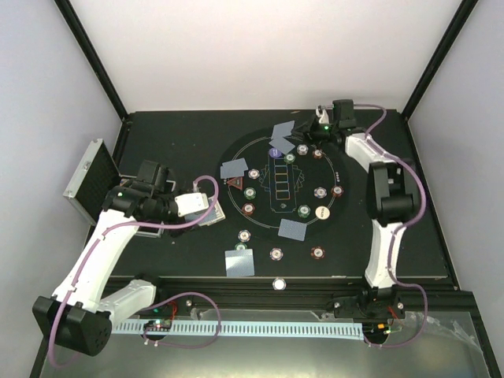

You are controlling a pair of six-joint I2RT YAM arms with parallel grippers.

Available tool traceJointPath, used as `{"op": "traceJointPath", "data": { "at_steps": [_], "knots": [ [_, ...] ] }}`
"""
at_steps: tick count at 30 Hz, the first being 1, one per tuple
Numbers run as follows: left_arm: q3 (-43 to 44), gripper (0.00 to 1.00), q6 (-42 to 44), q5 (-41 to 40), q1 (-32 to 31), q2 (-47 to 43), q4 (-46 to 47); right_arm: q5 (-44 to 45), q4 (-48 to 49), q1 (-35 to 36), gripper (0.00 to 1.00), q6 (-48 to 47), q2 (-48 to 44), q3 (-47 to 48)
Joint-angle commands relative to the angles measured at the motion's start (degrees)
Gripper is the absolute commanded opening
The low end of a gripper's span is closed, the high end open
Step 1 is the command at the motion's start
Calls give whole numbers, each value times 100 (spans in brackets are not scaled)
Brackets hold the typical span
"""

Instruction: Distribute texas hold em gaming equipment

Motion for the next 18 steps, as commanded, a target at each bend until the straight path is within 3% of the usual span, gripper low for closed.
{"op": "traceJointPath", "data": {
  "at_steps": [1,10,14,16,18],
  "knots": [
    [248,2,-71,54,-22,35,14,57,-913,-73,1,-373,1093,1032],
    [186,2,-118,71,-17,124,59,584,-1788,-105,3,-735,1922,2139],
    [211,1,-157,51,-17,150,41,775,-2206,-122,33,-983,1721,2262],
    [227,2,-175,10,-17,147,43,838,-2306,-137,44,-1038,1477,2227],
    [232,2,-199,-8,-18,158,29,878,-2440,-141,48,-1116,1192,2195]
  ]
}}
